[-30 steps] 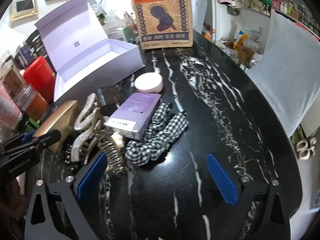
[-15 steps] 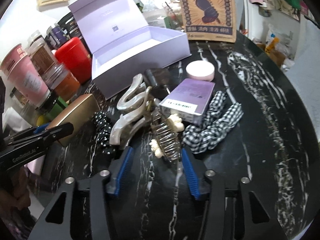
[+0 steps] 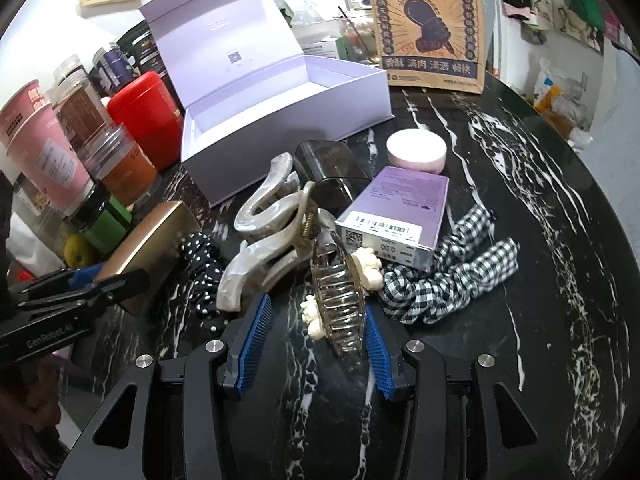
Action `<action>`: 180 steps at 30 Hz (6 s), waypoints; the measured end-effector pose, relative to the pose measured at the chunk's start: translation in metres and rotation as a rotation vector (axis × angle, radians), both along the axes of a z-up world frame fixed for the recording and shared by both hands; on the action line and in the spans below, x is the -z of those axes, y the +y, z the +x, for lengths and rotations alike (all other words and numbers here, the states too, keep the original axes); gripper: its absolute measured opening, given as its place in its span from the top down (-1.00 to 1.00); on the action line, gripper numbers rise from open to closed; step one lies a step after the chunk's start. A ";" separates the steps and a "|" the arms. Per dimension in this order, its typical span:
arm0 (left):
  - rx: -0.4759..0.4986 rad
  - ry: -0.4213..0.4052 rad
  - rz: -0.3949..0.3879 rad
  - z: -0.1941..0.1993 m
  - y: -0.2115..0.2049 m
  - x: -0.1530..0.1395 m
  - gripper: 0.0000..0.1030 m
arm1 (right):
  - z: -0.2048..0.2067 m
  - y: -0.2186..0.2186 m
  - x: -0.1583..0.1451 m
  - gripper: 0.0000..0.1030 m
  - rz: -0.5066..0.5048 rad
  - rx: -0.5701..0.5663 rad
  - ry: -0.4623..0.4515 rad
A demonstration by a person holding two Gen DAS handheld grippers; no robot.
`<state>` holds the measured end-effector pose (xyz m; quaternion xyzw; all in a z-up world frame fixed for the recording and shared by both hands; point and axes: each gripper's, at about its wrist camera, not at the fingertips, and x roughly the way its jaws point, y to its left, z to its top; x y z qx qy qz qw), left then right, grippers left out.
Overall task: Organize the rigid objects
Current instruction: 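Lift the gold box and claw clip and carry both into the lavender box, then lower the gold box and claw clip into the box and open both tools, then withdraw both tools back toward the remaining items on the table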
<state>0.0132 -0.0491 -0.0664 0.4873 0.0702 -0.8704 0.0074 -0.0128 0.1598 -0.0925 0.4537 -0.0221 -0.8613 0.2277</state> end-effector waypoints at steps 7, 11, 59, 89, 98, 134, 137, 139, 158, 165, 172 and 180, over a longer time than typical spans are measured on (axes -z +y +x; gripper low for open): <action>-0.002 0.005 0.025 -0.007 -0.004 0.007 0.15 | -0.004 0.002 0.003 0.45 -0.002 0.022 -0.003; -0.012 0.019 0.015 -0.011 -0.004 0.008 0.15 | -0.002 0.002 0.000 0.45 0.004 0.033 0.012; 0.047 0.264 -0.029 -0.067 0.007 -0.100 0.16 | -0.046 -0.026 -0.115 0.45 -0.024 -0.195 0.262; 0.018 0.236 -0.069 -0.210 -0.016 -0.085 0.16 | -0.209 -0.080 -0.122 0.45 0.008 -0.273 0.265; 0.001 0.149 -0.081 -0.232 -0.024 -0.051 0.16 | -0.240 -0.102 -0.090 0.45 0.038 -0.283 0.184; -0.031 0.088 -0.132 -0.244 -0.021 -0.046 0.14 | -0.239 -0.070 -0.087 -0.28 0.135 -0.176 0.155; -0.025 0.102 -0.131 -0.237 -0.017 -0.054 0.14 | -0.233 -0.065 -0.093 -0.28 0.135 -0.163 0.171; -0.021 0.113 -0.129 -0.233 -0.016 -0.060 0.14 | -0.227 -0.061 -0.098 -0.28 0.137 -0.156 0.181; 0.029 0.250 -0.131 -0.172 0.013 -0.130 0.14 | -0.158 -0.024 -0.164 -0.41 0.127 -0.089 0.329; 0.052 0.289 -0.121 -0.143 0.023 -0.152 0.13 | -0.130 -0.010 -0.180 -0.44 0.118 -0.074 0.357; 0.090 0.302 -0.075 -0.113 0.033 -0.163 0.13 | -0.095 0.006 -0.192 -0.59 0.118 -0.050 0.399; 0.112 0.331 -0.094 -0.076 0.042 -0.166 -0.90 | -0.058 0.020 -0.197 -0.83 0.133 -0.021 0.441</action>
